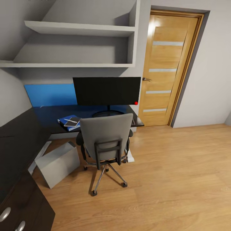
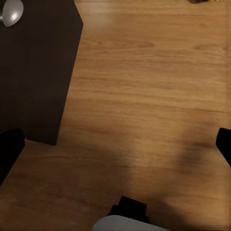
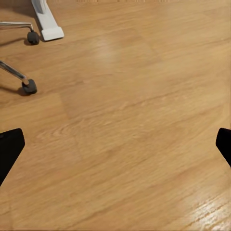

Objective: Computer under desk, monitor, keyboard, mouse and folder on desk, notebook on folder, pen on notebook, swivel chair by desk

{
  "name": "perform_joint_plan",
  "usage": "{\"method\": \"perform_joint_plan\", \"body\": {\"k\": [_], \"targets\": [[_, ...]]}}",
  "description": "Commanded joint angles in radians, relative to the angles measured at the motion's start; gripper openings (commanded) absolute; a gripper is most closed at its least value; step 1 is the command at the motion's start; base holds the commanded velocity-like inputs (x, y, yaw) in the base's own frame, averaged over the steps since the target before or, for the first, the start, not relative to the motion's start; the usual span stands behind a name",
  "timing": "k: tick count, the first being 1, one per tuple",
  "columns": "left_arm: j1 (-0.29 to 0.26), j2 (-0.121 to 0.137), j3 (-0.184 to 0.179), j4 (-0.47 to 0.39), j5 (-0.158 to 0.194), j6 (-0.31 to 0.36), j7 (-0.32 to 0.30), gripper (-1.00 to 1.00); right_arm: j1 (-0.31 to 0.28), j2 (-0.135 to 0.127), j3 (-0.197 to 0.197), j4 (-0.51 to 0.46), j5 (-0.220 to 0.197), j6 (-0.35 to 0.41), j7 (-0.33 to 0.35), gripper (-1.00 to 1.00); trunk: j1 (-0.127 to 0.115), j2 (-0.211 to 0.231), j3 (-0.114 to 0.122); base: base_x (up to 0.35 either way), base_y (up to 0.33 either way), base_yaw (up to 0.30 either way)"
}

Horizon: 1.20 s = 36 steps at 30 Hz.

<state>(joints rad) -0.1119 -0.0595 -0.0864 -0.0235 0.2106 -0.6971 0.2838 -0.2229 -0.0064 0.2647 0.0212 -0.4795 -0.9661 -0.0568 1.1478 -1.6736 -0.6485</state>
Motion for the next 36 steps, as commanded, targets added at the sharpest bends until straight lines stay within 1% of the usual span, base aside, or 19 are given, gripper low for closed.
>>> {"method": "perform_joint_plan", "body": {"k": [1, 18, 25, 32, 36], "targets": [[-0.001, 0.0, -0.009, 0.0, 0.007, -0.002, 0.004, 1.0, -0.001, 0.0, 0.008, 0.002, -0.001, -0.003, -0.005, 1.0, -0.004, 0.007, 0.002, 0.0, 0.0, 0.0], [0.0, 0.0, -0.009, 0.0, 0.007, 0.0, 0.003, 1.0, -0.001, -0.001, 0.012, 0.002, 0.001, -0.002, -0.004, 1.0, -0.069, 0.126, 0.055, 0.0, 0.0, 0.0], [0.0, -0.001, -0.009, 0.0, 0.007, 0.003, 0.003, 1.0, -0.001, 0.008, 0.014, 0.002, 0.001, -0.002, -0.003, 1.0, -0.096, 0.175, 0.077, 0.0, 0.0, 0.0], [0.0, -0.002, -0.009, 0.0, 0.008, 0.004, 0.003, 1.0, -0.001, 0.005, 0.012, 0.002, 0.001, -0.003, -0.003, 1.0, -0.123, 0.224, 0.099, 0.0, 0.0, 0.0], [0.0, -0.003, -0.009, 0.0, 0.009, 0.005, 0.004, 1.0, -0.001, 0.007, 0.013, 0.002, 0.001, -0.003, -0.003, 1.0, -0.123, 0.224, 0.099, 0.0, 0.0, 0.0]]}}
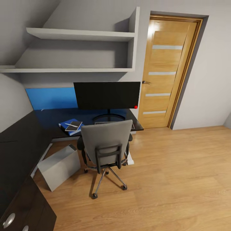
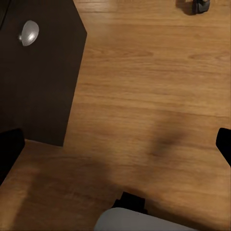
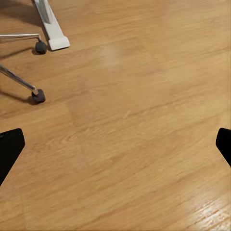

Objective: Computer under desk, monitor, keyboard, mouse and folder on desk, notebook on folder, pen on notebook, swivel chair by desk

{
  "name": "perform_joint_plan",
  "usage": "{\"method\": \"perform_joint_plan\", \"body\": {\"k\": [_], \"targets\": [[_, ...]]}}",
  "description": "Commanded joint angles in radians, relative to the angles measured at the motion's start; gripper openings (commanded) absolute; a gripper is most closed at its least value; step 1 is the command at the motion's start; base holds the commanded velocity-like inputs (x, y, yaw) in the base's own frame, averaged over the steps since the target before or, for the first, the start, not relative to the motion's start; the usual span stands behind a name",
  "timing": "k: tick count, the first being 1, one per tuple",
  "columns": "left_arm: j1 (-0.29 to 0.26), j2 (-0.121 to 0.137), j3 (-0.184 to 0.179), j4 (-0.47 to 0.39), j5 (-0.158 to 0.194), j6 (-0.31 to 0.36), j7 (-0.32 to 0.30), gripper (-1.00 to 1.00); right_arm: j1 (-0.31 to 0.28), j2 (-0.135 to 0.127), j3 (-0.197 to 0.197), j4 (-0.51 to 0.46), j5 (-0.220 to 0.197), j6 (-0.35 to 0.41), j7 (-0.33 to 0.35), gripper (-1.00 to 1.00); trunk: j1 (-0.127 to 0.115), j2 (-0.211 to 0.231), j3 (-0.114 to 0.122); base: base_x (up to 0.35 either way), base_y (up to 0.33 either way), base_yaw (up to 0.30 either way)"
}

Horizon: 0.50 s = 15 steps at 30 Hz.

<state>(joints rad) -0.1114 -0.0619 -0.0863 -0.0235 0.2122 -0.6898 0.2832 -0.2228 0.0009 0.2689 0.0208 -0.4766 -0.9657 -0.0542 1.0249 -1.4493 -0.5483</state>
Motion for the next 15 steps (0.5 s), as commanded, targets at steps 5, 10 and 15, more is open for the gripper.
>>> {"method": "perform_joint_plan", "body": {"k": [5, 10, 15], "targets": [[-0.001, 0.0, -0.009, 0.0, 0.007, -0.002, 0.005, 1.0, -0.001, 0.001, 0.008, 0.002, -0.002, -0.003, -0.006, 1.0, 0.0, -0.001, -0.001, 0.0, 0.0, 0.0], [-0.001, 0.0, -0.009, 0.0, 0.008, -0.002, 0.006, 1.0, -0.001, 0.0, 0.008, 0.002, -0.002, -0.002, -0.006, 1.0, 0.0, -0.001, -0.001, 0.0, 0.0, 0.0], [-0.001, 0.0, -0.009, 0.0, 0.008, -0.002, 0.007, 1.0, -0.001, 0.001, 0.009, 0.002, -0.002, -0.003, -0.006, 1.0, 0.0, -0.001, -0.001, 0.0, 0.0, 0.0]]}}
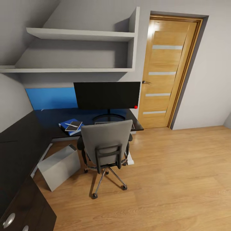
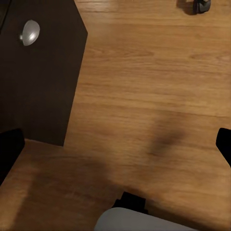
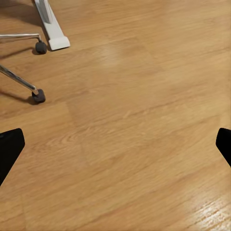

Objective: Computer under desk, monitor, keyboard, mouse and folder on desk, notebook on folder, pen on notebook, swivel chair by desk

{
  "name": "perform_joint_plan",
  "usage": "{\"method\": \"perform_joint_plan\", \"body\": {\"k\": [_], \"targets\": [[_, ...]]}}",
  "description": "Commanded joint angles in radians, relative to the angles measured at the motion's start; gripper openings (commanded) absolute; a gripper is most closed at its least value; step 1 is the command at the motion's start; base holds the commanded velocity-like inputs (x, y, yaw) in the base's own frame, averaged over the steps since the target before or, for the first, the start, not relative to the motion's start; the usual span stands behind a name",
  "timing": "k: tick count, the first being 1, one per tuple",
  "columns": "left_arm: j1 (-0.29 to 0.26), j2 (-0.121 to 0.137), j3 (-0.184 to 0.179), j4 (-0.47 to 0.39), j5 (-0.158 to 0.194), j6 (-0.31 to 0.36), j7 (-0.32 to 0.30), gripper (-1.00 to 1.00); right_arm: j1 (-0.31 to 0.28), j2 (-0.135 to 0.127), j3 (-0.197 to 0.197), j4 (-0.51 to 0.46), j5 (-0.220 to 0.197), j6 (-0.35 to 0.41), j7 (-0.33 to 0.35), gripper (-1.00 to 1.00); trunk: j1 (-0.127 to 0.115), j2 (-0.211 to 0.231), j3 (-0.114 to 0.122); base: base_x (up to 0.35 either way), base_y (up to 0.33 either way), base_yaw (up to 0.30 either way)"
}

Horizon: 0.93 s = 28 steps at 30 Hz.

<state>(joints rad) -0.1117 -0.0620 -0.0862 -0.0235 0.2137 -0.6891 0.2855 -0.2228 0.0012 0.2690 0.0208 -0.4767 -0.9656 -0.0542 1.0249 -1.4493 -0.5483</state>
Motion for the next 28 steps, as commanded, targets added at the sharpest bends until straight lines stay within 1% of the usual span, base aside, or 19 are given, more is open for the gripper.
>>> {"method": "perform_joint_plan", "body": {"k": [1, 28], "targets": [[-0.001, 0.0, -0.009, 0.0, 0.007, -0.002, 0.004, 1.0, -0.001, 0.0, 0.009, 0.002, -0.002, -0.003, -0.006, 1.0, 0.0, -0.001, -0.001, 0.0, 0.0, 0.0], [0.0, 0.001, -0.007, 0.0, 0.008, -0.001, 0.004, 1.0, -0.001, 0.0, 0.009, 0.002, -0.002, -0.003, -0.006, 1.0, 0.0, -0.001, -0.001, 0.0, 0.0, 0.0]]}}
